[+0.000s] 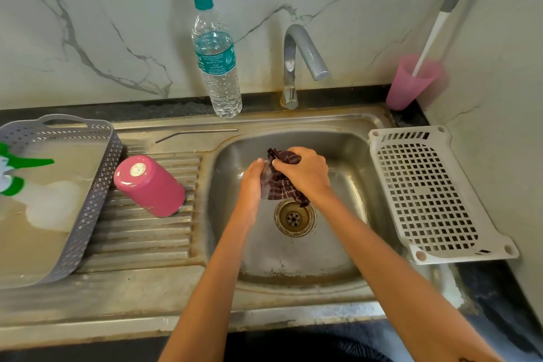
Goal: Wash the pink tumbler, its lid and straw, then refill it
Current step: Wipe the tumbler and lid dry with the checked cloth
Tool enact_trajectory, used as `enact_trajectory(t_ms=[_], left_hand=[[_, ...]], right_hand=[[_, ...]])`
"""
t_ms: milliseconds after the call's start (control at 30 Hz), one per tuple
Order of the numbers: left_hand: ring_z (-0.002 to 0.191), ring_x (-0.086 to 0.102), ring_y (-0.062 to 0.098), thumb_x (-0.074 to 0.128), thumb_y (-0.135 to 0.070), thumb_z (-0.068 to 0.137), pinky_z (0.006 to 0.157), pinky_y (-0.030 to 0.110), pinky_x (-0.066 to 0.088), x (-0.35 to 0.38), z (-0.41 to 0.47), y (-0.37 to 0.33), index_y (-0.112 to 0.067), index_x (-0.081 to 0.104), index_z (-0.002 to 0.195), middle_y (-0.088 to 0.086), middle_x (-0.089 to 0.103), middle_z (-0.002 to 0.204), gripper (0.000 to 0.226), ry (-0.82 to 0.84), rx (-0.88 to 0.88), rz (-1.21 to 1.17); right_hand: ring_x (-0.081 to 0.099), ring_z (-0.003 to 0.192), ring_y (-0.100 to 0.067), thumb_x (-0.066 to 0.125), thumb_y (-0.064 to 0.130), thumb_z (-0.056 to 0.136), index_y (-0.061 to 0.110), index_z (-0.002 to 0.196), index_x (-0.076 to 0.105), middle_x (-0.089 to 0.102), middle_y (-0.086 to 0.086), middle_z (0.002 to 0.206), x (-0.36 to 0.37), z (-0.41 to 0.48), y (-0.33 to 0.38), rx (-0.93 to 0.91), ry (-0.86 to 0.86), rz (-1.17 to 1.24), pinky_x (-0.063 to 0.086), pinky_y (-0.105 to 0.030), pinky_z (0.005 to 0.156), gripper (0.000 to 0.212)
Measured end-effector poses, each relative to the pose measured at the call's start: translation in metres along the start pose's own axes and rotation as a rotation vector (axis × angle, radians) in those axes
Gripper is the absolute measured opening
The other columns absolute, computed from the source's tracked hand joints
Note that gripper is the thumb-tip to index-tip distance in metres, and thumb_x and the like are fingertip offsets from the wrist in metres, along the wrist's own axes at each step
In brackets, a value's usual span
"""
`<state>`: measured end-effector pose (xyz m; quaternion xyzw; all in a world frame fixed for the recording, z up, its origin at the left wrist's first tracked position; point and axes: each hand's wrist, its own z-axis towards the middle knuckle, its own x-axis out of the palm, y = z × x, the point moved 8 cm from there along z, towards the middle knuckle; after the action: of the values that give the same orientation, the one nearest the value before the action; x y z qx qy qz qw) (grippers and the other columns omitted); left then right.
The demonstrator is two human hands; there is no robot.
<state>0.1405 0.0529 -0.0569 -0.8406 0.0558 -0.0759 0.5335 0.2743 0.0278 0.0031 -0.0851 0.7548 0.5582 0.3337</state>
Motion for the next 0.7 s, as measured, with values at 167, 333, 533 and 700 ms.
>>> enact_trajectory(t_ms=[167, 333, 533, 700], left_hand=[[0.078, 0.063, 0.019, 0.038, -0.028, 0.102, 0.066, 0.028, 0.048, -0.003, 0.004, -0.003, -0.012, 0.064, 0.093, 0.008, 0.067, 0.085, 0.031, -0.067, -0.036, 0.058], [0.083, 0.054, 0.024, 0.037, -0.036, 0.104, 0.079, 0.035, 0.038, -0.006, 0.003, 0.003, -0.009, 0.055, 0.086, 0.014, 0.055, 0.081, 0.037, 0.015, 0.002, 0.146], [0.104, 0.066, 0.025, 0.041, -0.036, 0.103, 0.076, 0.03, 0.055, -0.009, 0.007, 0.018, -0.012, 0.069, 0.111, 0.008, 0.072, 0.105, 0.038, -0.048, -0.102, -0.039], [0.115, 0.061, 0.03, 0.053, -0.057, 0.087, 0.097, 0.045, 0.05, -0.015, 0.01, 0.032, -0.014, 0.065, 0.124, 0.012, 0.067, 0.121, 0.058, -0.077, -0.19, -0.116]], right_hand=[[0.064, 0.08, -0.009, 0.067, 0.04, 0.078, 0.028, 0.089, 0.071, 0.069, 0.01, 0.082, 0.006, -0.007, 0.014, -0.132, -0.022, -0.093, 0.052, -0.026, 0.07, 0.016], [0.064, 0.086, -0.016, 0.065, 0.046, 0.082, 0.027, 0.091, 0.071, 0.07, 0.004, 0.087, 0.009, 0.013, -0.008, 0.041, 0.066, -0.127, 0.05, -0.027, 0.071, 0.023], [0.063, 0.083, -0.011, 0.067, 0.043, 0.081, 0.028, 0.09, 0.072, 0.07, 0.007, 0.087, 0.012, 0.001, 0.006, -0.129, 0.072, -0.136, 0.053, -0.03, 0.073, 0.018], [0.064, 0.096, -0.017, 0.068, 0.044, 0.084, 0.023, 0.106, 0.071, 0.071, 0.001, 0.101, 0.012, 0.012, -0.007, 0.017, 0.167, -0.025, 0.054, -0.036, 0.085, 0.031]])
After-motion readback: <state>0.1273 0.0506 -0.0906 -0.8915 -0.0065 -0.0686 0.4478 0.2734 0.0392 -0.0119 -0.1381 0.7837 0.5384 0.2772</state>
